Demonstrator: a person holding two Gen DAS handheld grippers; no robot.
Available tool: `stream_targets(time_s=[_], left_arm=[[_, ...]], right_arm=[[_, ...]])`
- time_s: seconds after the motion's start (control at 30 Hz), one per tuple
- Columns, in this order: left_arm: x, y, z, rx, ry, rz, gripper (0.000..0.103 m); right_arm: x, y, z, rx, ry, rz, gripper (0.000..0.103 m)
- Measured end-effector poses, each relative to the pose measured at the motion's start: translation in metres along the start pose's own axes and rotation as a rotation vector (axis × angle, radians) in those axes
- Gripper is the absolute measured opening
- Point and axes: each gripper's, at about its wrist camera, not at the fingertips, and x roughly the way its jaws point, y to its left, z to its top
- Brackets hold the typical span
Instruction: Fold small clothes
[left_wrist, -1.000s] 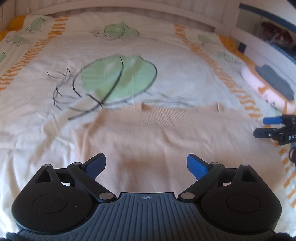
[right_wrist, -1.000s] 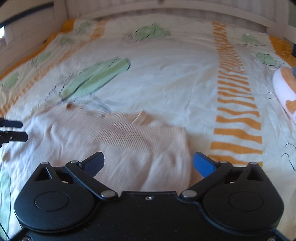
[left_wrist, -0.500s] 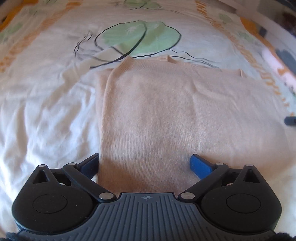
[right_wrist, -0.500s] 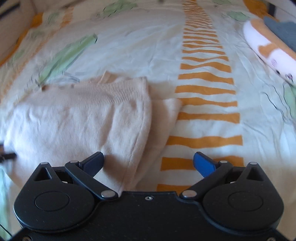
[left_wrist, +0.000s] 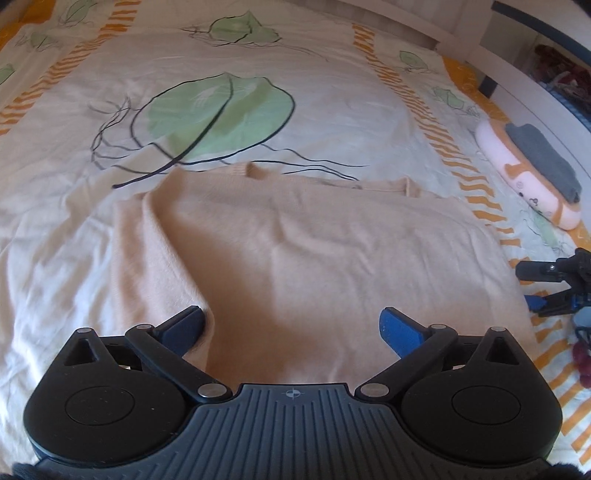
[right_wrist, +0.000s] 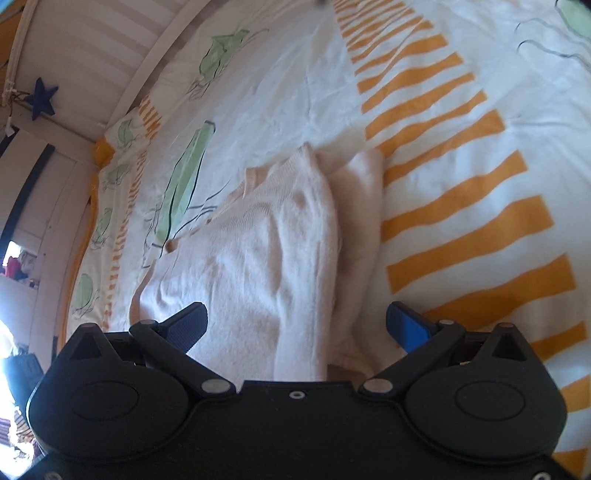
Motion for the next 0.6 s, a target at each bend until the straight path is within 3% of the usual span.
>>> stream_targets(time_s=[0.27,0.6], left_arm=[[0.034,-0.027,0.018,-0.012,0.010,-0.009,0.102],[0.082,-0.049,0.029,0.067,0.095,0.120,0.103]], right_arm=[[0.016,-0.008,0.004,0.073,0.033,0.096,0.103],[0.017,-0.009,0.006,0.076,0.033,0.100,0.103]])
